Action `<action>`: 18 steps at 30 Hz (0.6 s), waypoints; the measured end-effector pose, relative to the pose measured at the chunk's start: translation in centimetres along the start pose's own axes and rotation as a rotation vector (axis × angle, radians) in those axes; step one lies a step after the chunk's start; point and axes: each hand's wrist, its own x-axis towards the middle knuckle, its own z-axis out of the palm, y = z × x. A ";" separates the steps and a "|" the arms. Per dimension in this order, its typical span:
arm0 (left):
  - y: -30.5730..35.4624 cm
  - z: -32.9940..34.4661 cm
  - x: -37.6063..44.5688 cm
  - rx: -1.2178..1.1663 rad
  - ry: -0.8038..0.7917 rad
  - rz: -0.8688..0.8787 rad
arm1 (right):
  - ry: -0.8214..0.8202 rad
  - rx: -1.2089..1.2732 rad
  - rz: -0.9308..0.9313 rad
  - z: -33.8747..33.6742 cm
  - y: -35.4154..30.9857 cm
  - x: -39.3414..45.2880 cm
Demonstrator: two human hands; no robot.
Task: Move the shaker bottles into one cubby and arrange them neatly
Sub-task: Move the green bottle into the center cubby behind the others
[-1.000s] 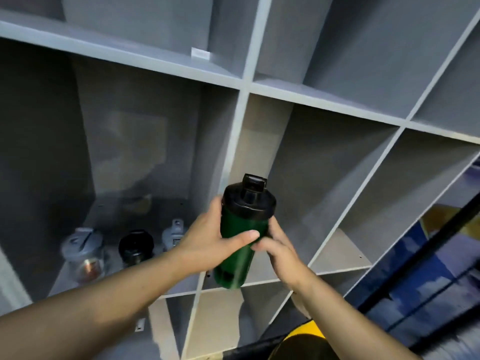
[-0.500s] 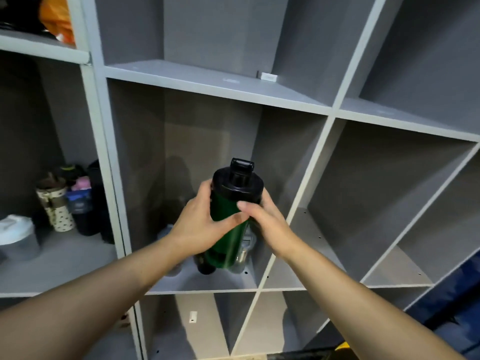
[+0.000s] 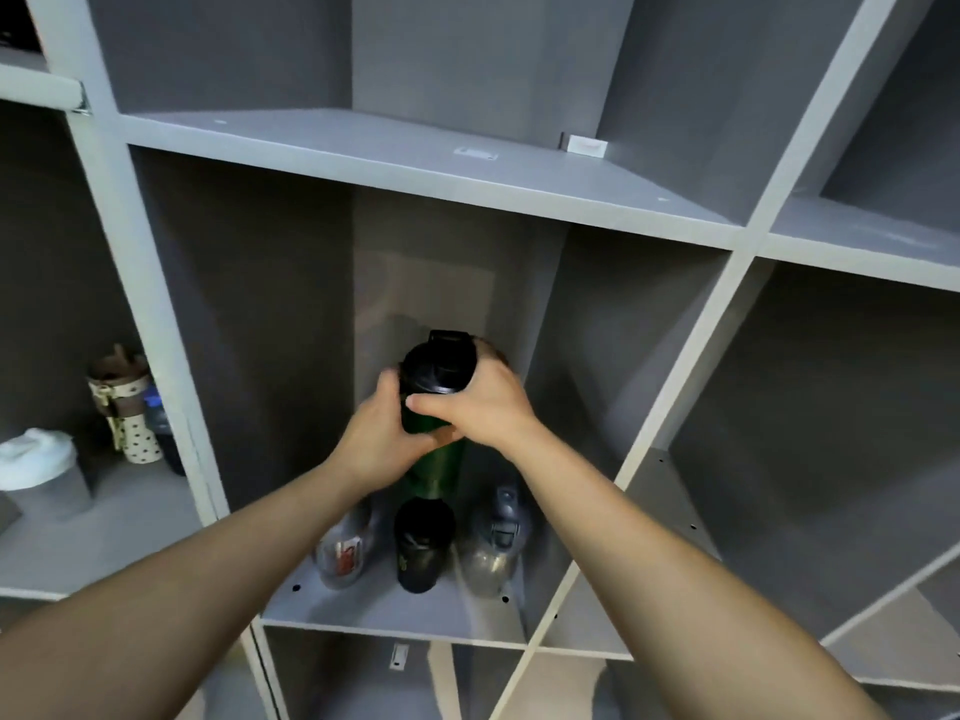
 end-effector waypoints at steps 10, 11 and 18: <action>-6.1 -0.2 5.7 0.242 -0.193 -0.148 | -0.127 0.008 0.133 6.9 7.0 7.0; -6.7 -0.1 6.0 0.229 -0.210 -0.165 | -0.134 0.028 0.156 7.7 7.7 7.5; -11.3 1.1 6.8 0.254 -0.285 -0.239 | -0.215 -0.061 0.233 13.3 12.2 9.8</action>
